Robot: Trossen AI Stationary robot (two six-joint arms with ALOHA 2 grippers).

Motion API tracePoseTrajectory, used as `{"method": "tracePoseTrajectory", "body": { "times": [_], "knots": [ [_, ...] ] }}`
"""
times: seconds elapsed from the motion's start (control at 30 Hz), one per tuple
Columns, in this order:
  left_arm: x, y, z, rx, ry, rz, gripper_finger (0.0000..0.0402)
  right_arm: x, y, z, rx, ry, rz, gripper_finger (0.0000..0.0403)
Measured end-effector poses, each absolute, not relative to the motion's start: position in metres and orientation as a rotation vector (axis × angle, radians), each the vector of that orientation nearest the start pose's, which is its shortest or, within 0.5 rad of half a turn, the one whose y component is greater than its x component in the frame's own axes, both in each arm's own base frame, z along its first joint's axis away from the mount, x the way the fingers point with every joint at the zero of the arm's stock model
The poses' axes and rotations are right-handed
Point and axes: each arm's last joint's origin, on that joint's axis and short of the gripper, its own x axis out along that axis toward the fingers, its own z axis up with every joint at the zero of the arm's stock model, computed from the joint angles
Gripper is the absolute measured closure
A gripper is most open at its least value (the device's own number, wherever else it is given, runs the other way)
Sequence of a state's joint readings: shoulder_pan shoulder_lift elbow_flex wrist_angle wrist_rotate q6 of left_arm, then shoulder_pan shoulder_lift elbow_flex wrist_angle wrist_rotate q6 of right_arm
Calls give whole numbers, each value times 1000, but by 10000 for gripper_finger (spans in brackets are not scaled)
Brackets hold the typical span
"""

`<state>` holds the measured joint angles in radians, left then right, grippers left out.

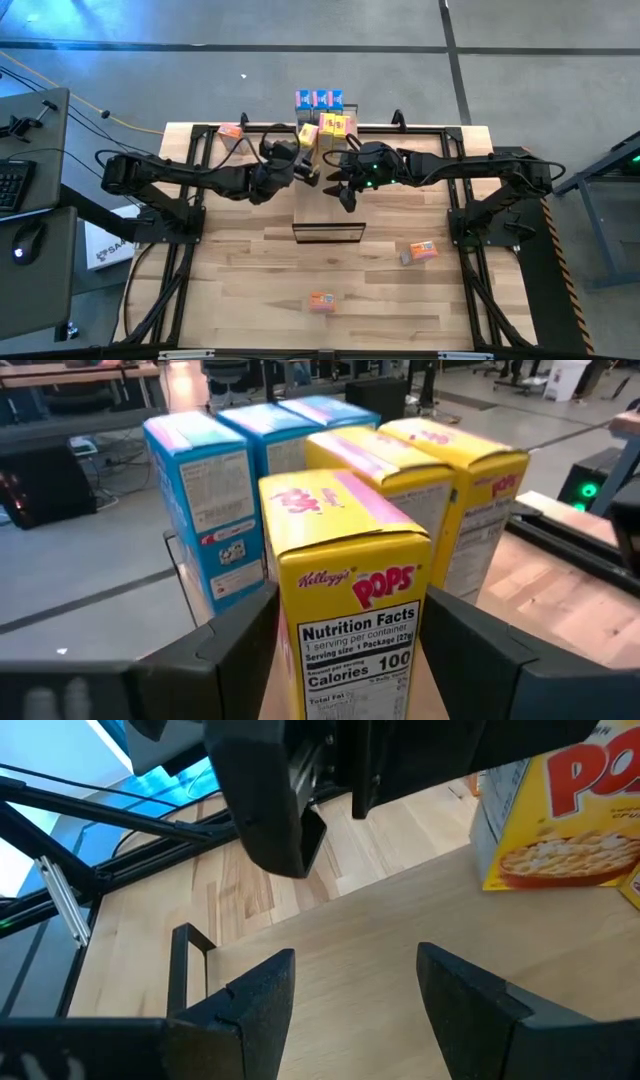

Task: Stack cereal on shelf
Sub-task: Put the yellow cereal box on the shelf aligned with the yellow cereal boxes

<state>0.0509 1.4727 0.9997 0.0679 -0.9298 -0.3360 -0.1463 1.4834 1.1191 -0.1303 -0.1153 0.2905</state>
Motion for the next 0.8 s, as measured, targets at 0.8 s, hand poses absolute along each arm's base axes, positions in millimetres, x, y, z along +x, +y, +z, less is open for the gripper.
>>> {"method": "tracePoseTrajectory", "body": {
  "times": [0.8],
  "knots": [
    [276,28,301,-326,293,823,185,317,-43,302,307,482,-41,203]
  ]
}}
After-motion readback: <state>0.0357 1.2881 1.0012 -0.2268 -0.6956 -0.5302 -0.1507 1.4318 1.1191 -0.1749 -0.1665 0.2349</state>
